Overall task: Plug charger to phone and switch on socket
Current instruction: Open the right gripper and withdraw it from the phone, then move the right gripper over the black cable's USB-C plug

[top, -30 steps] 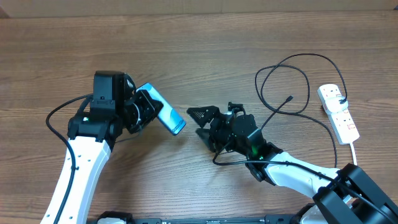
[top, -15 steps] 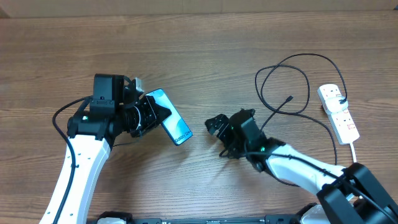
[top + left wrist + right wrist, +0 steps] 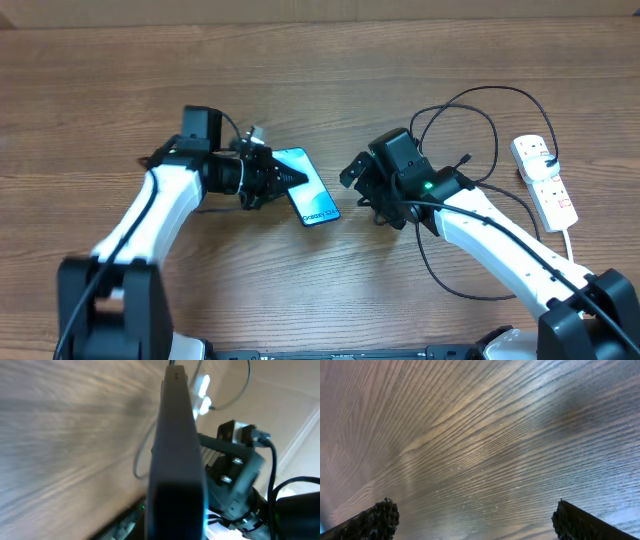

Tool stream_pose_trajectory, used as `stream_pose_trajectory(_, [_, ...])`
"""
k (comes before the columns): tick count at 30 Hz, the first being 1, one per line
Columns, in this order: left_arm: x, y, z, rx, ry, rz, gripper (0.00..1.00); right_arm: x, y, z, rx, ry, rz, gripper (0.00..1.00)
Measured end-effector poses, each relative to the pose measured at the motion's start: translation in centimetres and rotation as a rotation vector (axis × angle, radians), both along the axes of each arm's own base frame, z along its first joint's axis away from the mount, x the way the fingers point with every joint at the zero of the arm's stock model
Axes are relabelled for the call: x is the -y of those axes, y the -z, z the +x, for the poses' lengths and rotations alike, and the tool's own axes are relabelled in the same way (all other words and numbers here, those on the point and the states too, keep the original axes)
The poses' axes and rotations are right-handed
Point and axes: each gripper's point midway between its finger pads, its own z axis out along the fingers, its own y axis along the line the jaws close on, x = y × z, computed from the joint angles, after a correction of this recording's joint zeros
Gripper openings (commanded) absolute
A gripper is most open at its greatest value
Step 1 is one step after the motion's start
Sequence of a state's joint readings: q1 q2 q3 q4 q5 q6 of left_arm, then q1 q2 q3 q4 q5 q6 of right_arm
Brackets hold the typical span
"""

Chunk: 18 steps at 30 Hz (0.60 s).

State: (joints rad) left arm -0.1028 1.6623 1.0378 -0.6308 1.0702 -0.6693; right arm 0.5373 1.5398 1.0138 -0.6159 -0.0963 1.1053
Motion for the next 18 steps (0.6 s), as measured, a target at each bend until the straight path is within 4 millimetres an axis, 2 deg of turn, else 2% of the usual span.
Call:
stream_pose_trajectory(5, [1.0,1.5,-0.5,-0.128,0.035,-0.121,0.04,0.0,-0.2,0.0,0.001,-0.005,-0.003,1.00])
stream_pose_trajectory(13, [1.4,0.6,-0.8,-0.153,0.056,-0.205,0.04,0.2,-0.2,0.4,0.019,0.005,-0.016,1.00])
stream_pose_trajectory(18, [1.5,0.4,-0.8,-0.154,0.060,-0.219,0.04,0.8,-0.1,0.4,0.026,-0.022,-0.045,0.85])
